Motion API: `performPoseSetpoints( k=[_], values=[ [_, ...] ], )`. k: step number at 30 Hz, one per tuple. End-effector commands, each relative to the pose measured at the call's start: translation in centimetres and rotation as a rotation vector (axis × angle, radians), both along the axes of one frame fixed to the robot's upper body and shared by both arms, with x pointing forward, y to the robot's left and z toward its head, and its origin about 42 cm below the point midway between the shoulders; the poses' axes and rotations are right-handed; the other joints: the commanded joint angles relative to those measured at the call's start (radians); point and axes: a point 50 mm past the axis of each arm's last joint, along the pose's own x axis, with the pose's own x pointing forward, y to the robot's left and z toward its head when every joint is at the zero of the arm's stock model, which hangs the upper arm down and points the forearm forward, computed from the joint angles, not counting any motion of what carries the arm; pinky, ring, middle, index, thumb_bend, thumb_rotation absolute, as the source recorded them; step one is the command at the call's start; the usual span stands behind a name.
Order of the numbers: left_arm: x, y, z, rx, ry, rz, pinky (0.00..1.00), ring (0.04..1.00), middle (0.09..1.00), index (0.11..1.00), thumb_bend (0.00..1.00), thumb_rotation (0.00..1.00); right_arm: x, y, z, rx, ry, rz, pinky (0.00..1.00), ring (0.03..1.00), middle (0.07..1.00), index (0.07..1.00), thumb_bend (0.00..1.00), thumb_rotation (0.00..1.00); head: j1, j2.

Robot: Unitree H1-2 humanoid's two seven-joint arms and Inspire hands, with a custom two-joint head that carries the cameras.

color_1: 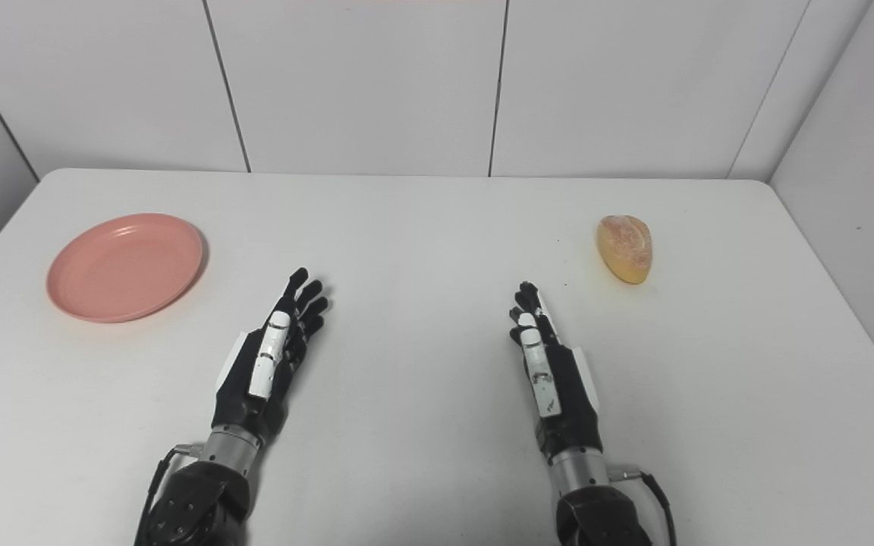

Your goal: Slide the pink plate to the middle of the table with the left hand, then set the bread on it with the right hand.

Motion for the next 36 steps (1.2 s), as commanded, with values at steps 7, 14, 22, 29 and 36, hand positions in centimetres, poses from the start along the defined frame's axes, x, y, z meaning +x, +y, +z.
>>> performPoseSetpoints(
  k=[7,14,22,29,36],
  values=[
    [0.5,-0.3,0.4,0.000,-0.046,0.001,0.97,0.954,0.967,0.976,0.42,1.00,0.0,-0.1,0.1,0.001,-0.041,-0.001,0.96,0.958,0.971,0.966,0.30,1.00,0.001,-0.002],
    [0.5,-0.3,0.3,-0.003,-0.043,0.001,0.97,0.954,0.968,0.975,0.43,1.00,0.0,-0.1,0.1,0.000,-0.042,-0.001,0.96,0.956,0.971,0.966,0.29,1.00,0.000,-0.002],
    [0.5,-0.3,0.3,0.001,-0.040,-0.002,0.98,0.956,0.970,0.977,0.42,1.00,0.0,-0.2,0.0,0.000,-0.041,-0.003,0.96,0.955,0.970,0.965,0.30,1.00,0.001,-0.006],
    [0.5,-0.5,0.1,0.000,-0.042,-0.003,0.98,0.956,0.970,0.978,0.42,1.00,0.0,-0.3,-0.2,-0.002,-0.041,-0.003,0.96,0.955,0.970,0.966,0.28,1.00,0.022,-0.022],
    [0.5,-1.5,-0.4,0.001,-0.038,-0.006,0.97,0.954,0.969,0.976,0.43,1.00,-0.1,-1.1,-0.4,-0.001,-0.046,0.001,0.98,0.962,0.977,0.969,0.28,1.00,0.121,-0.064]
  ],
)
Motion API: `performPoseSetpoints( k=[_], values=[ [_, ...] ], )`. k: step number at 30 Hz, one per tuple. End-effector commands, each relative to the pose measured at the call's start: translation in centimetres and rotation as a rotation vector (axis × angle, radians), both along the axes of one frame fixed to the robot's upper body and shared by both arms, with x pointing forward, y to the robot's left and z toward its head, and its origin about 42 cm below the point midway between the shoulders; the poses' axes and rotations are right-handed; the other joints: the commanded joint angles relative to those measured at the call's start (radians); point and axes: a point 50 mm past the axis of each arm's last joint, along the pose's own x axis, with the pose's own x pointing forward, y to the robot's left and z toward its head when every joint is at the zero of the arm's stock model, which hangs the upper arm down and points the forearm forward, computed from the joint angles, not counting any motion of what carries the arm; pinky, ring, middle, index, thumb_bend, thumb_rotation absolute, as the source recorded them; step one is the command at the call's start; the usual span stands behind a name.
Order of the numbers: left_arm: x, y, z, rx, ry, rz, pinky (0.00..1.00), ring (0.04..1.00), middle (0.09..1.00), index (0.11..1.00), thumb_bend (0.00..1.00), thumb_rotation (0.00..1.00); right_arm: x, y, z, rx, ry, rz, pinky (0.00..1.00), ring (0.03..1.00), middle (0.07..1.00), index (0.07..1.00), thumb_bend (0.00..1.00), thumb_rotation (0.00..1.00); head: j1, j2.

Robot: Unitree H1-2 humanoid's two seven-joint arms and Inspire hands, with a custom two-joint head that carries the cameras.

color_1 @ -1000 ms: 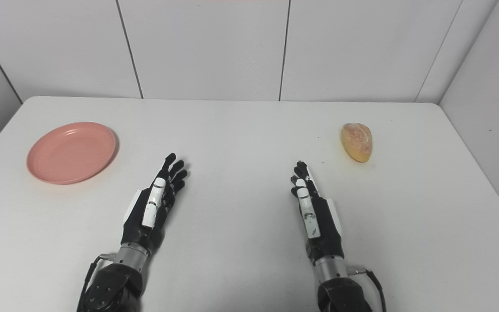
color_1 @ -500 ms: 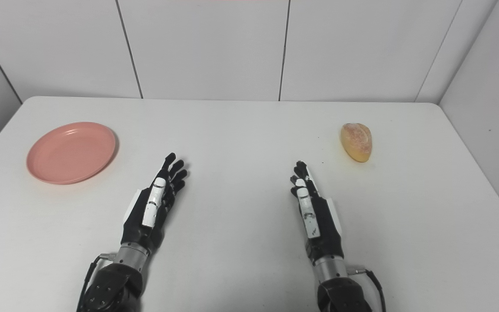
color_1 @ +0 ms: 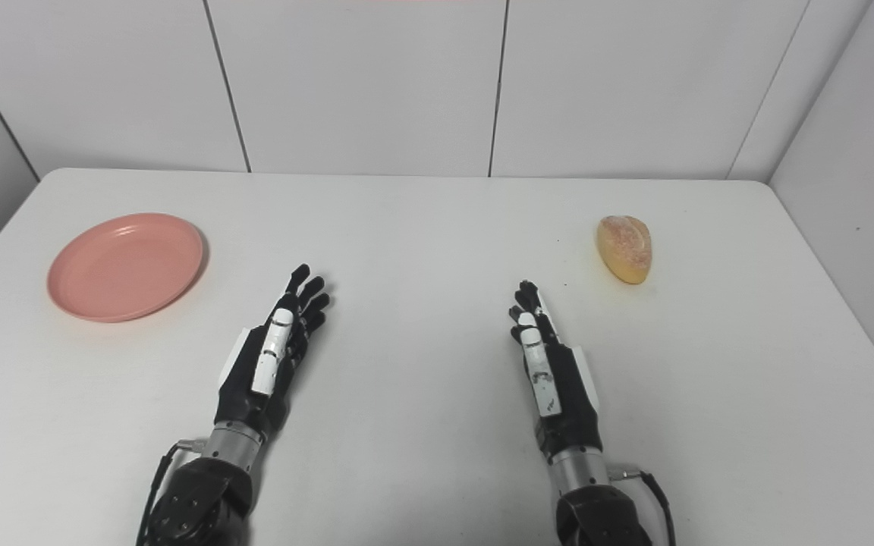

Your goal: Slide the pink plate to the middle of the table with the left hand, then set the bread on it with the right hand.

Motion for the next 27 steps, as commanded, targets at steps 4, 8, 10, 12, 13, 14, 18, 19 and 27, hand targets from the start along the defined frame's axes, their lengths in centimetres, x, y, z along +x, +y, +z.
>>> performPoseSetpoints(
  k=[4,8,10,12,13,14,18,19,27],
  values=[
    [0.0,-2.0,-1.1,-0.011,-0.007,-0.003,0.96,0.955,0.970,0.978,0.42,1.00,-0.2,-1.6,-0.8,-0.006,-0.041,0.006,0.98,0.968,0.985,0.980,0.27,1.00,0.103,-0.055],
    [0.1,-3.2,-1.9,-0.017,0.003,0.000,0.97,0.956,0.970,0.977,0.41,1.00,-0.2,-2.6,-1.4,-0.007,-0.047,0.016,0.99,0.974,0.988,0.984,0.27,1.00,0.175,-0.095],
    [0.1,-3.7,-2.1,-0.019,0.004,-0.002,0.97,0.961,0.973,0.976,0.40,1.00,-0.2,-3.1,-1.6,-0.007,-0.054,0.022,1.00,0.982,0.994,0.992,0.28,1.00,0.191,-0.104],
    [0.3,-4.2,-2.2,-0.019,0.000,-0.002,0.97,0.963,0.973,0.974,0.39,1.00,-0.1,-3.5,-1.8,-0.009,-0.057,0.024,1.00,0.983,0.996,0.996,0.29,1.00,0.214,-0.116],
    [0.4,-4.4,-2.3,-0.020,0.000,-0.003,0.98,0.964,0.974,0.974,0.38,1.00,-0.1,-3.6,-1.8,-0.010,-0.057,0.025,1.00,0.983,0.995,0.996,0.29,1.00,0.224,-0.122],
    [0.4,-4.5,-2.3,-0.020,0.000,-0.004,0.98,0.966,0.975,0.975,0.37,1.00,-0.1,-3.7,-1.9,-0.010,-0.057,0.026,1.00,0.982,0.993,0.994,0.29,1.00,0.226,-0.123],
    [0.7,-4.9,-2.5,-0.013,-0.002,-0.005,0.98,0.969,0.976,0.976,0.37,1.00,0.0,-3.9,-2.0,-0.008,-0.070,0.037,1.00,0.990,1.000,1.000,0.27,1.00,0.247,-0.130],
    [0.7,-4.9,-2.5,-0.012,-0.003,-0.006,0.98,0.967,0.976,0.976,0.37,1.00,0.0,-4.0,-2.0,-0.008,-0.071,0.036,1.00,0.993,1.000,1.000,0.26,1.00,0.248,-0.130],
    [0.7,-4.9,-2.4,-0.007,-0.006,-0.008,0.98,0.970,0.978,0.976,0.36,1.00,0.0,-3.8,-1.7,-0.006,-0.072,0.031,1.00,0.992,1.000,1.000,0.26,1.00,0.241,-0.120]
  ],
)
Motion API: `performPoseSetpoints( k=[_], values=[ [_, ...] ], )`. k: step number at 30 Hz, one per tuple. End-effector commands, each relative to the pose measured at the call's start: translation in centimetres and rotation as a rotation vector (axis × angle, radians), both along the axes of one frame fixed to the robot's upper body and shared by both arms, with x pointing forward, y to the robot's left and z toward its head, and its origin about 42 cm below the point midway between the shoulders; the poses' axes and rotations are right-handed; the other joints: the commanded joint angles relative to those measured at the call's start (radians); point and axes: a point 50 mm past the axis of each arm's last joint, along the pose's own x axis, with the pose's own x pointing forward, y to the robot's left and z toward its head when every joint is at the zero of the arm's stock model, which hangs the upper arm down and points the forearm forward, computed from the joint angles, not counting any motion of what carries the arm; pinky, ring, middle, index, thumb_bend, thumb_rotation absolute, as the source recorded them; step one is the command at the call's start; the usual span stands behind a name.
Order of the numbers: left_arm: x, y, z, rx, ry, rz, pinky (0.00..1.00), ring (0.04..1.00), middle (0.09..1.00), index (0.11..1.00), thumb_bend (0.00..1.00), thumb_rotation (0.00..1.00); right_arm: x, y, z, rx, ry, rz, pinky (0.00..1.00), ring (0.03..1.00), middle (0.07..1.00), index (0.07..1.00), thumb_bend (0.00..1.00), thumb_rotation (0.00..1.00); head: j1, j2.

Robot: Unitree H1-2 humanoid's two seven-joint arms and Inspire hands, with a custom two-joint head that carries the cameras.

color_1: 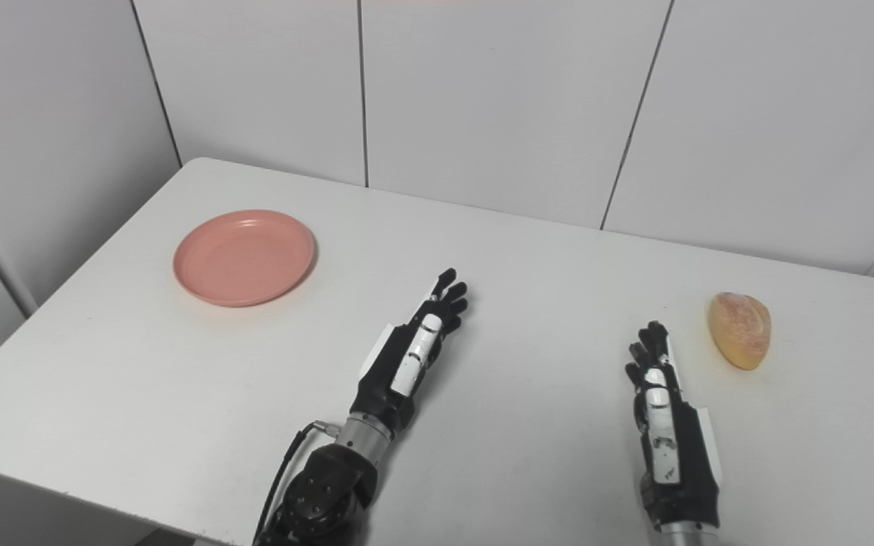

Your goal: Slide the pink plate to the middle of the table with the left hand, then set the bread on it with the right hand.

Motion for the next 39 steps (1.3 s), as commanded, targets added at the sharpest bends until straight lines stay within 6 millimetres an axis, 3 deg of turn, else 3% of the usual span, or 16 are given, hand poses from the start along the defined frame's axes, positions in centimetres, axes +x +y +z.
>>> performPoseSetpoints(
  k=[1,15,22,39],
  values=[
    [-1.1,0.3,-2.1,0.014,0.050,0.005,0.98,0.970,0.978,0.976,0.36,1.00,-1.1,-0.8,-1.6,-0.005,0.033,-0.022,1.00,0.991,1.000,1.000,0.26,1.00,0.000,0.003],
    [-0.7,0.8,-1.9,0.001,0.057,0.016,0.97,0.952,0.959,0.960,0.38,1.00,-0.8,-0.2,-1.5,-0.006,0.034,-0.019,1.00,0.992,1.000,1.000,0.25,1.00,0.006,0.002],
    [-0.4,1.6,-0.4,0.005,0.018,0.038,0.95,0.940,0.952,0.950,0.39,1.00,-0.8,0.1,-1.6,-0.001,0.034,-0.023,1.00,0.987,1.000,0.998,0.26,1.00,0.012,0.000],
    [2.0,3.9,7.4,-0.004,-0.114,0.067,0.93,0.934,0.944,0.939,0.41,1.00,-0.6,0.6,-1.5,-0.013,0.038,-0.015,1.00,0.986,1.000,1.000,0.22,1.00,0.016,0.002]
  ],
)
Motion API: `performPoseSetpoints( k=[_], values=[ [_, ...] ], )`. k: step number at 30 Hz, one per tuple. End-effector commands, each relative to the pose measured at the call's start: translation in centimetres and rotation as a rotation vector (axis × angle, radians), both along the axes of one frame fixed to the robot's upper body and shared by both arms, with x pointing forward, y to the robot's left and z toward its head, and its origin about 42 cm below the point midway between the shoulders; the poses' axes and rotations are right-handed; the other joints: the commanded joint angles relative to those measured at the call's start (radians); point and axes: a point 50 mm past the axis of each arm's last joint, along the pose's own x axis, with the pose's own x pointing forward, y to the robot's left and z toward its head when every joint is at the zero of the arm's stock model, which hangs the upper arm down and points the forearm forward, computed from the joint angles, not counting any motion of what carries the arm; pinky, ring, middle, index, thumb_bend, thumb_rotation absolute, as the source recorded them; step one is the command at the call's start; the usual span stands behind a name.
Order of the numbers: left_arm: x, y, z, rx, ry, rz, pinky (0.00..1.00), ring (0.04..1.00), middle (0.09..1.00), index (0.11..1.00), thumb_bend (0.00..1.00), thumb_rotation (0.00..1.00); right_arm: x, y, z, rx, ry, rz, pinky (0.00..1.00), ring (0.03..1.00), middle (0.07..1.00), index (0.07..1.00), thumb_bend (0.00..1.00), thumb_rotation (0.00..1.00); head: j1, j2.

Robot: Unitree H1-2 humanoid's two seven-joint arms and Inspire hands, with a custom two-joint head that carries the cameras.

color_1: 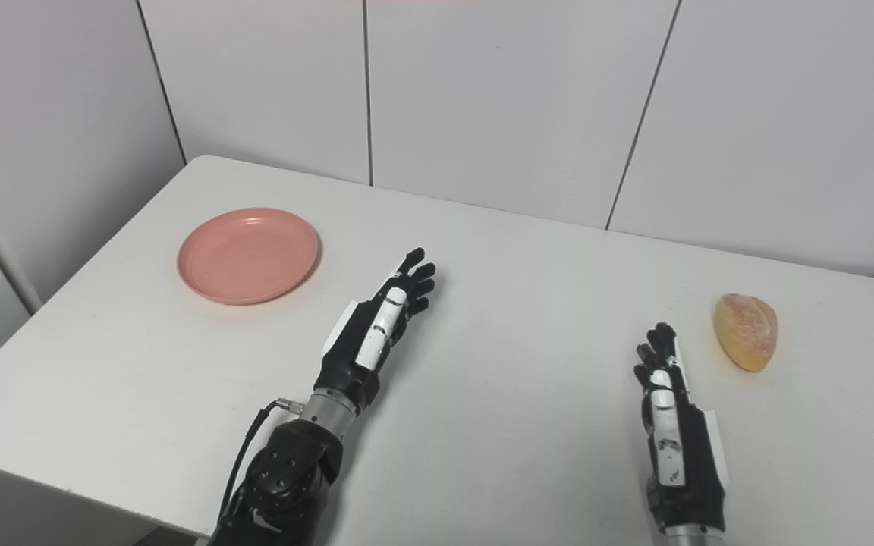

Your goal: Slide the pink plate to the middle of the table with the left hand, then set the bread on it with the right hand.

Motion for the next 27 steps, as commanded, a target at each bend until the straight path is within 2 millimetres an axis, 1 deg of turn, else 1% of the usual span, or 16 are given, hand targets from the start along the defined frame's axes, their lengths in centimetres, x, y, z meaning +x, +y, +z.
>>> performPoseSetpoints(
  k=[1,5,9,12,15,19,22,24,27],
  values=[
    [1.1,-0.2,3.1,-0.032,-0.094,-0.016,0.93,0.933,0.945,0.940,0.41,1.00,-0.8,0.0,-1.7,0.004,0.047,-0.008,1.00,0.986,1.000,1.000,0.22,1.00,0.002,-0.001],
    [1.6,0.5,4.3,-0.049,-0.134,-0.018,0.96,0.938,0.948,0.943,0.44,1.00,-0.9,0.1,-1.6,0.006,0.057,-0.012,1.00,0.989,1.000,1.000,0.22,1.00,0.007,-0.002],
    [2.0,1.2,5.2,-0.050,-0.151,-0.002,0.95,0.931,0.941,0.934,0.44,1.00,-0.9,0.0,-1.7,0.005,0.056,-0.016,1.00,0.987,1.000,0.999,0.22,1.00,0.009,-0.002],
    [2.6,2.2,6.4,-0.055,-0.184,0.020,0.97,0.932,0.938,0.925,0.45,1.00,-0.9,0.0,-1.7,0.008,0.061,-0.014,1.00,0.989,1.000,1.000,0.23,1.00,0.010,-0.004],
    [3.3,3.1,7.4,-0.053,-0.219,0.038,0.94,0.927,0.939,0.929,0.42,1.00,-0.8,0.0,-1.8,0.014,0.066,-0.015,1.00,0.989,1.000,0.999,0.22,1.00,0.016,-0.006],
    [4.2,4.2,8.9,-0.021,-0.252,0.080,0.91,0.912,0.927,0.918,0.45,1.00,-0.9,0.0,-1.8,0.011,0.068,-0.011,1.00,0.989,1.000,1.000,0.23,1.00,0.021,-0.010],
    [5.0,5.1,10.0,-0.015,-0.259,0.107,0.89,0.899,0.912,0.902,0.42,1.00,-0.9,-0.2,-1.9,0.011,0.068,-0.013,1.00,0.991,1.000,1.000,0.22,1.00,0.028,-0.012],
    [5.7,5.8,10.6,-0.006,-0.263,0.123,0.88,0.894,0.904,0.893,0.41,1.00,-0.8,-0.3,-2.0,0.012,0.071,-0.014,1.00,0.993,1.000,1.000,0.22,1.00,0.030,-0.013],
    [6.4,6.6,11.2,-0.002,-0.267,0.131,0.90,0.889,0.890,0.876,0.41,1.00,-0.8,-0.3,-2.0,0.020,0.081,-0.016,1.00,0.995,1.000,1.000,0.24,1.00,0.033,-0.015]
  ],
)
